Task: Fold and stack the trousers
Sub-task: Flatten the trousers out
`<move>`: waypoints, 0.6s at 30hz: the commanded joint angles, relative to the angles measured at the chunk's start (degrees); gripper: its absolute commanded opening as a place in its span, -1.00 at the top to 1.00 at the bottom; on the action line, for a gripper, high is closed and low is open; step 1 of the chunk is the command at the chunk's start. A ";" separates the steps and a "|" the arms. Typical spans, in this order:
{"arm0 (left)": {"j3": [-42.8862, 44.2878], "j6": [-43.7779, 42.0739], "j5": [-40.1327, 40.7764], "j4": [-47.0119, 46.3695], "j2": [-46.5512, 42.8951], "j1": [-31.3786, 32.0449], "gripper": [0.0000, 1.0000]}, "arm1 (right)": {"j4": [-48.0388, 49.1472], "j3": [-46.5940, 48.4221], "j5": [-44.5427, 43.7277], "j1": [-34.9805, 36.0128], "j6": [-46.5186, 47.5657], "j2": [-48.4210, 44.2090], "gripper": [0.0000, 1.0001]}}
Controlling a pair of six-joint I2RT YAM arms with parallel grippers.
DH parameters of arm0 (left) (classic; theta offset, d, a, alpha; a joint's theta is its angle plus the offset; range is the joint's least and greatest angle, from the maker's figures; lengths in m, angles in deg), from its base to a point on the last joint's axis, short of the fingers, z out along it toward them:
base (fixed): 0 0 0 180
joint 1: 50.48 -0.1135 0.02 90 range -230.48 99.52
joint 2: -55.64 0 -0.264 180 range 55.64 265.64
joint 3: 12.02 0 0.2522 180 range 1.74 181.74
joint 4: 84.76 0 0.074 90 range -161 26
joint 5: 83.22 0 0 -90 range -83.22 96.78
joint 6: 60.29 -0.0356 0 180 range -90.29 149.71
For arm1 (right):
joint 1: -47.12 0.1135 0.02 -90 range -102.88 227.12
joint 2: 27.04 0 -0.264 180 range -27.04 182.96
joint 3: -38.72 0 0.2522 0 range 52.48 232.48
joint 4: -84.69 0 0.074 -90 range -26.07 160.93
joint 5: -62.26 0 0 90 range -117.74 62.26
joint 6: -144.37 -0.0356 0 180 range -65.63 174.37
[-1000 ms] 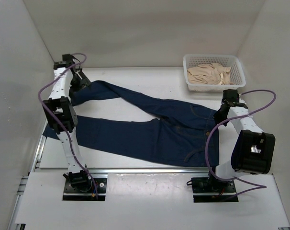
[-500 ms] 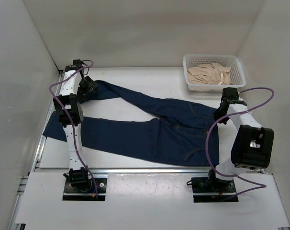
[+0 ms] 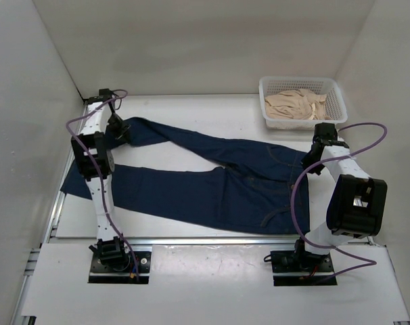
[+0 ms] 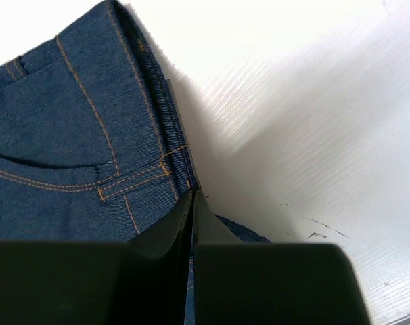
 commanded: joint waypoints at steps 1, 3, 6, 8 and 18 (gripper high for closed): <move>-6.75 -1.18 1.51 -2.82 -16.33 -3.85 0.80 | -0.52 2.76 -1.45 -1.71 0.18 -1.48 1.00; -7.56 -3.46 3.27 -2.14 -19.42 -6.22 0.80 | -0.52 2.76 -1.45 -3.82 0.18 -2.00 1.00; -4.49 -6.19 3.80 0.94 -18.90 -8.86 0.80 | -0.52 2.76 -0.66 -6.46 0.18 -2.00 1.00; -1.87 -7.76 3.80 2.26 -17.76 -9.56 0.80 | -0.52 3.37 -0.66 -7.34 0.18 -2.00 1.00; 1.68 -10.93 1.43 5.52 -14.07 -10.09 0.80 | 0.09 4.52 2.33 -8.84 0.71 -0.42 1.00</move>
